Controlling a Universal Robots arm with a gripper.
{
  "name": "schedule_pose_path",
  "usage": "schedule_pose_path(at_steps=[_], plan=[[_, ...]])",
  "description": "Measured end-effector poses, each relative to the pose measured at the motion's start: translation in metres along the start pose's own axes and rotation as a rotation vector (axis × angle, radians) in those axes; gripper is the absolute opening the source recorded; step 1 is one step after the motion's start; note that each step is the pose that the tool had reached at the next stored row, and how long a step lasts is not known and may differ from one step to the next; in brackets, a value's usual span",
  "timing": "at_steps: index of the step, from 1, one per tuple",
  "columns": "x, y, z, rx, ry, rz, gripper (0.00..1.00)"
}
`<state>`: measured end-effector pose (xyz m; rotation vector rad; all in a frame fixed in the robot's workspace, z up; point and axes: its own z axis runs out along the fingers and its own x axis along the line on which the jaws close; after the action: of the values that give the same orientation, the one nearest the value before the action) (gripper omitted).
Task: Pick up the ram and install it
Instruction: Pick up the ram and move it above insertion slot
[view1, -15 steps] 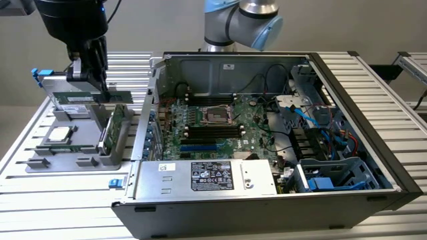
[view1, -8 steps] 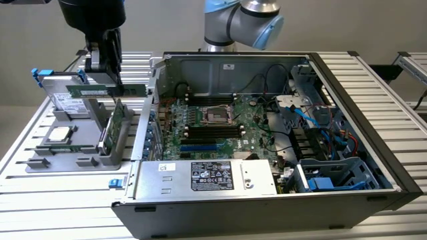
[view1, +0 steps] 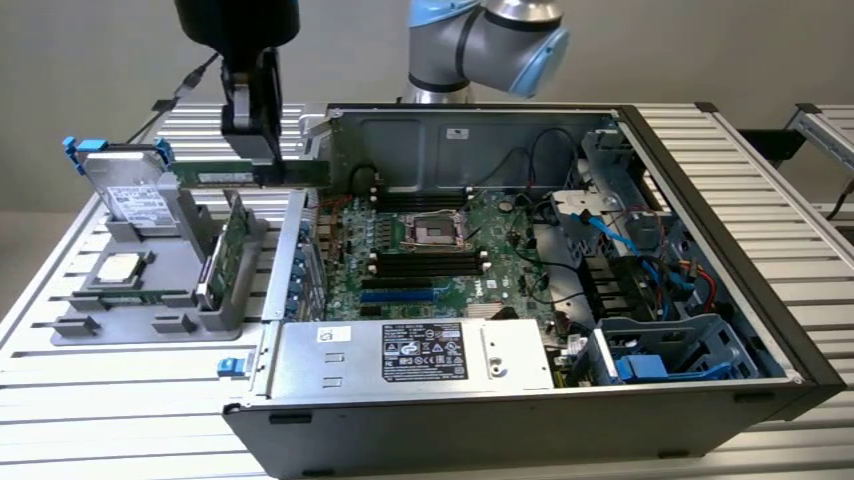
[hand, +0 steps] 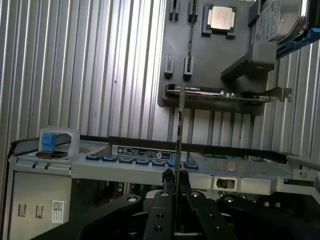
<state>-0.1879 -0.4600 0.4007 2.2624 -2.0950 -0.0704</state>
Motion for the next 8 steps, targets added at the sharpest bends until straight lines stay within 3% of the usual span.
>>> schedule_pose_path(at_steps=[8], plan=[[0.003,-0.0354,-0.0046,-0.0012,-0.0009,-0.007,0.14]])
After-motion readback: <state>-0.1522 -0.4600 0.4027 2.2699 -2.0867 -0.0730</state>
